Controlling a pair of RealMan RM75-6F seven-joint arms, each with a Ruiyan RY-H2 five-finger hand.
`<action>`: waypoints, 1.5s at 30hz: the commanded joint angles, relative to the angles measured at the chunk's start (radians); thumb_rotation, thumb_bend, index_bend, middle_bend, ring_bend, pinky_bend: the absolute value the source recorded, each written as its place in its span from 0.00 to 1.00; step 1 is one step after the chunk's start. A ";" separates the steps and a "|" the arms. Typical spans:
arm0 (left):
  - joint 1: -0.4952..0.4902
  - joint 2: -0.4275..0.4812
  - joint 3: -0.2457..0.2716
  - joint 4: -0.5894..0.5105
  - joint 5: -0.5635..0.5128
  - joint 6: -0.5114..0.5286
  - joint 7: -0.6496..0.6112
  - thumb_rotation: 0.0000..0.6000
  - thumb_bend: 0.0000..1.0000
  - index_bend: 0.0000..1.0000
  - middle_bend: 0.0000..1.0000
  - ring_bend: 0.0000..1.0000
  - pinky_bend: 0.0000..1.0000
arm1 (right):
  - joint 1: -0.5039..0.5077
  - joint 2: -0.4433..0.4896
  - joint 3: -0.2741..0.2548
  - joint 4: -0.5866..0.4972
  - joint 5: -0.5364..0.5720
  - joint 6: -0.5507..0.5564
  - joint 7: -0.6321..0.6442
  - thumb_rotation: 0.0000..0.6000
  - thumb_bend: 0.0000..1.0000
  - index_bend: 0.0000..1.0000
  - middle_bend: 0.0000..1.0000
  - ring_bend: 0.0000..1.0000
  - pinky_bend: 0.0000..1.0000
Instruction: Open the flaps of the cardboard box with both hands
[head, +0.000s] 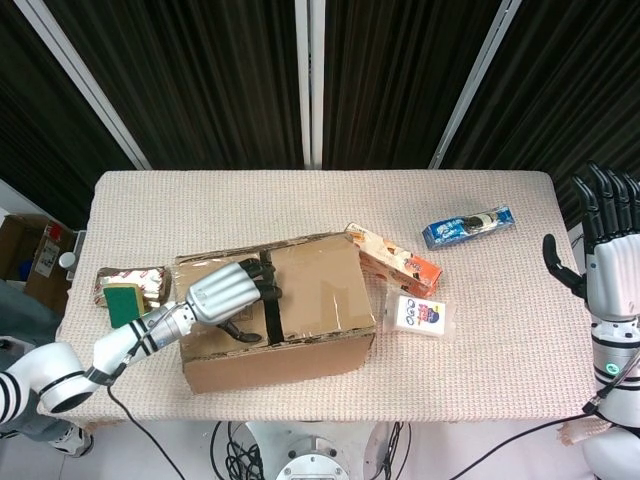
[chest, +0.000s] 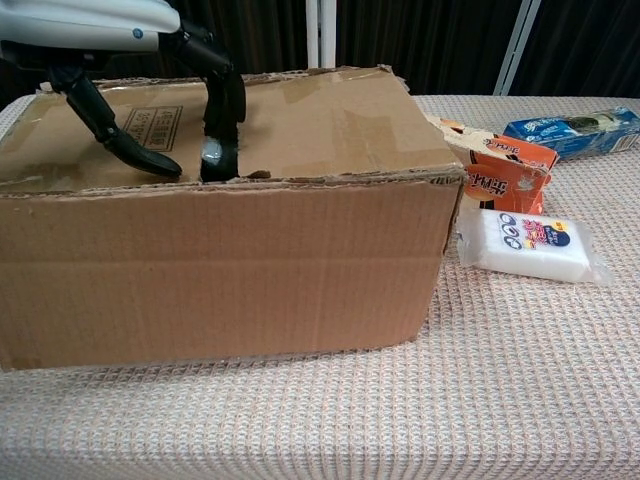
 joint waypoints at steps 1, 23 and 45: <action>0.012 0.027 0.006 -0.021 0.005 0.013 0.019 0.65 0.00 0.29 0.44 0.15 0.23 | 0.000 -0.003 -0.001 0.001 -0.002 0.000 0.003 1.00 0.37 0.00 0.00 0.00 0.00; 0.068 0.290 -0.032 -0.217 -0.061 0.085 -0.155 0.68 0.00 0.25 0.49 0.15 0.23 | 0.006 -0.013 0.003 -0.005 -0.009 0.003 0.009 1.00 0.36 0.00 0.00 0.00 0.00; 0.285 0.506 0.021 -0.245 -0.032 0.243 -0.382 0.68 0.00 0.24 0.50 0.17 0.25 | 0.035 -0.032 0.002 -0.043 -0.029 -0.019 -0.046 1.00 0.36 0.00 0.00 0.00 0.00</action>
